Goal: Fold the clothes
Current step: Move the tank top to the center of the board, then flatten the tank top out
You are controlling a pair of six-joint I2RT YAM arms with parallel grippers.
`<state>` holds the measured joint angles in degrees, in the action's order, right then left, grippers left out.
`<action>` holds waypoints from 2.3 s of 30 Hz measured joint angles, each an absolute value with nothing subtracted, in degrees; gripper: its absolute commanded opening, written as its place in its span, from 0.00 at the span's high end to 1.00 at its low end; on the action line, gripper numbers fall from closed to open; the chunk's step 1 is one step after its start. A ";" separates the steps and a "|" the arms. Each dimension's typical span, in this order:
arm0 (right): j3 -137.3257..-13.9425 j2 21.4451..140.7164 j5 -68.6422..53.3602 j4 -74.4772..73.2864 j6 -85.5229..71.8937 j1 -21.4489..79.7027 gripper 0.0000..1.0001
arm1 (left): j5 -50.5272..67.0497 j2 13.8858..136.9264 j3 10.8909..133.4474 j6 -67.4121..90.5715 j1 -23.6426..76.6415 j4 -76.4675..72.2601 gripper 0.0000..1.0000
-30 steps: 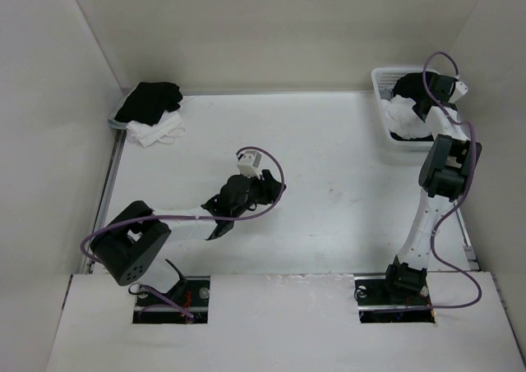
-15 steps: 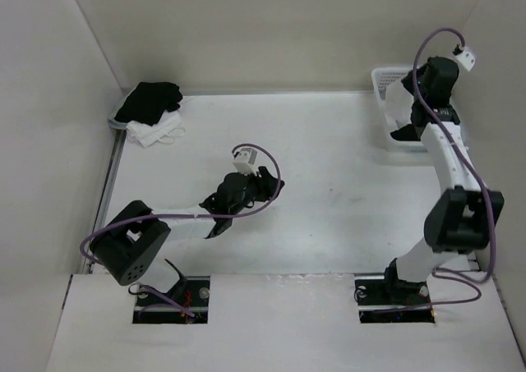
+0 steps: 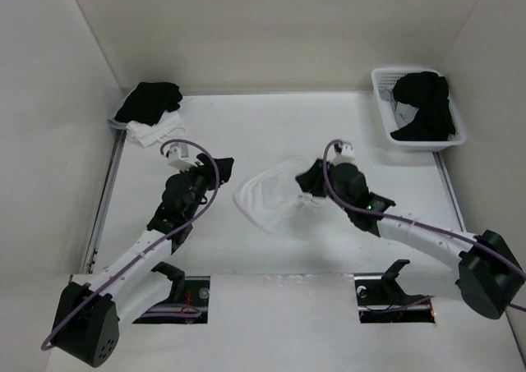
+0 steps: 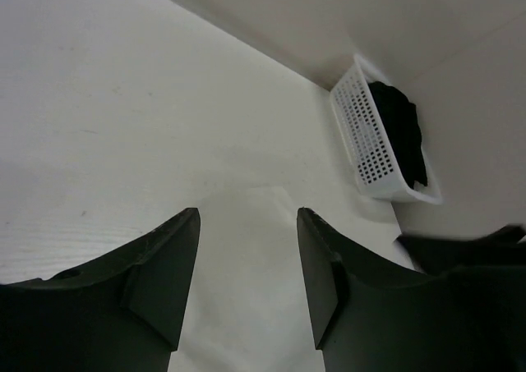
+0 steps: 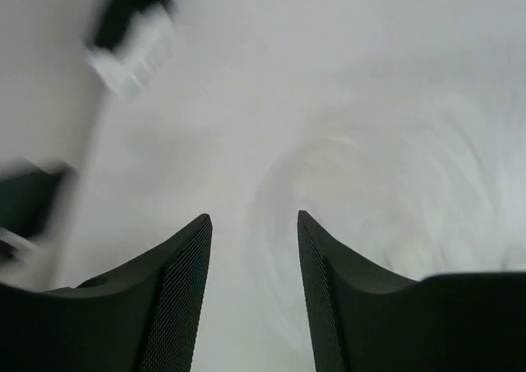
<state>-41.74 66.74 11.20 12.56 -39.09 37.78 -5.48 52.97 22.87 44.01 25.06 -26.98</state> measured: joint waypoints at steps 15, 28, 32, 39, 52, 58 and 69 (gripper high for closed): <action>-26.68 64.51 15.11 2.33 -46.98 47.55 0.56 | -17.28 56.80 19.99 39.40 43.75 -3.84 0.62; -35.09 77.60 17.98 5.76 -46.65 55.35 0.49 | -23.27 52.88 19.86 41.69 43.72 4.38 0.69; -37.98 82.54 18.68 7.27 -46.24 52.38 0.48 | -25.52 51.31 19.88 43.46 46.09 7.92 0.63; -40.38 88.73 17.85 10.04 -46.37 52.21 0.62 | -29.17 52.53 19.88 51.18 44.16 15.25 0.61; -40.10 88.60 17.08 13.06 -46.41 50.89 0.55 | -19.94 53.10 19.86 62.48 48.84 22.06 0.70; -37.69 86.17 16.88 14.04 -46.37 50.63 0.53 | -19.75 48.86 18.96 68.01 52.60 27.49 0.67; -31.81 76.42 16.53 14.33 -46.39 49.45 0.47 | -20.71 53.76 18.72 70.43 52.90 19.18 0.74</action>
<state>-31.81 76.42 16.53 14.33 -46.39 49.45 -20.71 53.76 18.72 70.43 52.90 19.18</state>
